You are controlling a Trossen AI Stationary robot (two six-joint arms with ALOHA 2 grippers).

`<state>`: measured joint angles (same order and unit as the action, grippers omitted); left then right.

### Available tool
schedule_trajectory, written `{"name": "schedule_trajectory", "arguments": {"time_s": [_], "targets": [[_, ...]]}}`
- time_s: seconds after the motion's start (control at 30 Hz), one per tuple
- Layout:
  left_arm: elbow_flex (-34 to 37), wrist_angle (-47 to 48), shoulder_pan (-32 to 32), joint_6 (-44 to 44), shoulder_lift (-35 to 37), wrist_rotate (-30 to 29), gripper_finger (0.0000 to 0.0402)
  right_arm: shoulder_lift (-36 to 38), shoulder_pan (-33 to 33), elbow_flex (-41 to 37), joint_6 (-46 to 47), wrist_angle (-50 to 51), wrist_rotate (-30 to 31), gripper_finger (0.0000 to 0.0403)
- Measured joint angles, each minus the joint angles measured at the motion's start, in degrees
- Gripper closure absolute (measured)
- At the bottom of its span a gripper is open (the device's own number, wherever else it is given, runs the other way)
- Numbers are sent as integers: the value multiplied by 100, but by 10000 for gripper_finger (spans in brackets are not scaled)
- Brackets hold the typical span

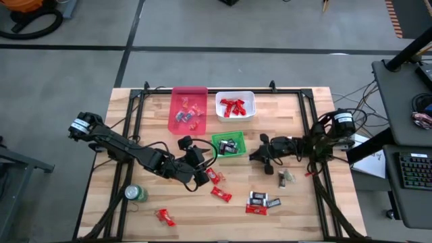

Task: Sort candy
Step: Put the brown chocolate bar into the green bin

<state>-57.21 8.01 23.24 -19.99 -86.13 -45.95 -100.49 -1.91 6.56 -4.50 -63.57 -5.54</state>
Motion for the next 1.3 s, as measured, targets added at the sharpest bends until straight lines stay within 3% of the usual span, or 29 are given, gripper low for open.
{"name": "schedule_trajectory", "arguments": {"time_s": [0.1, 0.37, 1.1, 1.3], "targets": [[0, 2, 0, 0, 0, 0, 254, 7, 0, 16, -1, 26, -75, 389], [0, 7, 0, 22, 0, 0, 254, 277, 3, 5, 200, -46, -209, 394], [0, 11, 0, 98, 0, 0, 254, 2168, 15, -4, 341, 544, -368, 395], [0, 11, 0, 107, 0, 0, 254, 2545, 15, 174, 322, 1695, -301, 394]]}}
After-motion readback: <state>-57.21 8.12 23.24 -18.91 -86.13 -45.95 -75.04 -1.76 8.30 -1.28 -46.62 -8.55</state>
